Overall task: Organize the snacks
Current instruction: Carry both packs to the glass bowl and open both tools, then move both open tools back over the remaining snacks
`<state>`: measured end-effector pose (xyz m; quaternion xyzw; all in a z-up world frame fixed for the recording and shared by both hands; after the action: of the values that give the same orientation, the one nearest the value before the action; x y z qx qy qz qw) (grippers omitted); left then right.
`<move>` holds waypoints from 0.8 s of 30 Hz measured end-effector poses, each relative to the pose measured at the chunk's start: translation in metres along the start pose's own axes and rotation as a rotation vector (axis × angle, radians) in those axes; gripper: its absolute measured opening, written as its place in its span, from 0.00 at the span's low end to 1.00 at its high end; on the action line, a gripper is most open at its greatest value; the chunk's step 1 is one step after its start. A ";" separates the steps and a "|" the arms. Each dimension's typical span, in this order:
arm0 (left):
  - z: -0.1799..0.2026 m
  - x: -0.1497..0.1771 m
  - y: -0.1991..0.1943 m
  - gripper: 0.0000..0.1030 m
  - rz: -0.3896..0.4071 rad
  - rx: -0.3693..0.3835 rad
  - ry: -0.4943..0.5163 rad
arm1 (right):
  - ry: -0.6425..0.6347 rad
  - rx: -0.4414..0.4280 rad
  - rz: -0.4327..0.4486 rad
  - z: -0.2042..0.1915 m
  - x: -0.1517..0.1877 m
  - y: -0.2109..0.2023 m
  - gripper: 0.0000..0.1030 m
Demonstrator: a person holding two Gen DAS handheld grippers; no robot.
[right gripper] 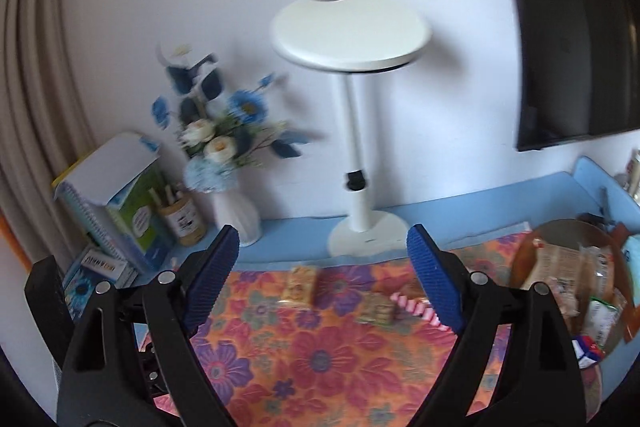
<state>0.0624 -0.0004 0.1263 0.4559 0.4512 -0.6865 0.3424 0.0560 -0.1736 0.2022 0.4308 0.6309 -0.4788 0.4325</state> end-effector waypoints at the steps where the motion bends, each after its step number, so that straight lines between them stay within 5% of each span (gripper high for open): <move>1: -0.014 0.007 -0.005 0.85 -0.003 -0.027 -0.003 | -0.010 -0.008 -0.004 -0.007 0.004 0.003 0.84; 9: -0.065 0.069 0.011 0.85 -0.098 -0.096 -0.095 | -0.066 0.009 -0.093 -0.022 0.061 0.032 0.87; 20: -0.077 0.142 0.056 0.85 -0.285 -0.087 -0.198 | -0.043 0.099 -0.297 0.043 0.170 0.084 0.91; 24: -0.077 0.146 0.058 0.87 -0.296 -0.095 -0.194 | 0.051 0.134 -0.283 0.076 0.193 0.082 0.91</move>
<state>0.0865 0.0417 -0.0414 0.2994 0.5102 -0.7480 0.3008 0.0958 -0.2089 -0.0142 0.3774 0.6627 -0.5651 0.3147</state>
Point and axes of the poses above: each gripper's, at about its wrist camera, not at the fingertips, and y roughly the way its jaws point, z to its right, x to its underside, the point moved 8 cm from there along y, roughly the way its jaws point, and after that the axes turned 14 degrees about z, right-handed, at the moved point
